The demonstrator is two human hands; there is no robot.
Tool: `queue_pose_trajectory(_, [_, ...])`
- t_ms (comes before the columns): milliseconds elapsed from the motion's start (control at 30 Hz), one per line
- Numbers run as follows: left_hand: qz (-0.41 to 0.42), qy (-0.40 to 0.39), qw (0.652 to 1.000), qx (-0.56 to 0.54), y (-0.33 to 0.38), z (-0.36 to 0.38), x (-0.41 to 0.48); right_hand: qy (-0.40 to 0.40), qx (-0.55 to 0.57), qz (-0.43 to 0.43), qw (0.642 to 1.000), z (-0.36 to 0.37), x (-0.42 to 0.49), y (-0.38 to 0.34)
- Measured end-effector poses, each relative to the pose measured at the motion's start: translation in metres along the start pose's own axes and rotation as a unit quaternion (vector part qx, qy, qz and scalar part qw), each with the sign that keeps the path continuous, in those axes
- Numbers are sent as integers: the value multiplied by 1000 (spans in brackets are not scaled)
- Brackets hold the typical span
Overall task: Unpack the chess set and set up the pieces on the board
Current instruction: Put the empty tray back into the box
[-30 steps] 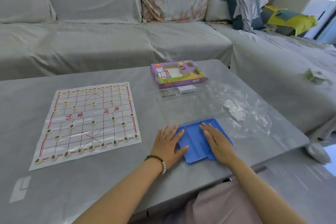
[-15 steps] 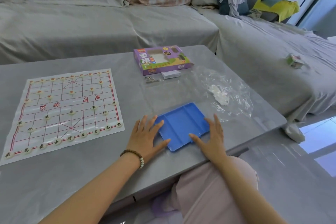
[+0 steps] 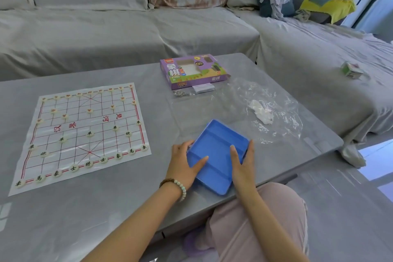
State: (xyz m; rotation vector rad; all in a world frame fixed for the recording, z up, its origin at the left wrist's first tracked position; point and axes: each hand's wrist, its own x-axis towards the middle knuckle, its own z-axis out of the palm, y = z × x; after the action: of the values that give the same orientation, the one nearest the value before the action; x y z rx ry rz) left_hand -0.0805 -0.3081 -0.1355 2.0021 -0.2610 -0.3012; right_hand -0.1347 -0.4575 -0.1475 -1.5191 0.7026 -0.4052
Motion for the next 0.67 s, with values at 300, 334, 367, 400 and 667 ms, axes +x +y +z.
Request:
queue_pose_trajectory(300, [-57, 40, 982, -173, 0, -46, 4, -155, 242, 149, 946, 38, -2, -32])
queue_pose_trajectory(334, [-54, 35, 983, -171, -1, -52, 4, -175, 236, 149, 944, 41, -3, -34])
queue_pose_trajectory(367, [-51, 31, 984, -169, -1, -58, 3, -186, 233, 147, 943, 44, -3, -36])
queue_pose_trajectory(400, [-50, 28, 984, -169, -1, -64, 3, -190, 235, 149, 942, 47, -4, -38])
queue_pose_trajectory(667, [-50, 23, 981, -184, 5, -79, 10, -179, 205, 131, 953, 63, 1, -46])
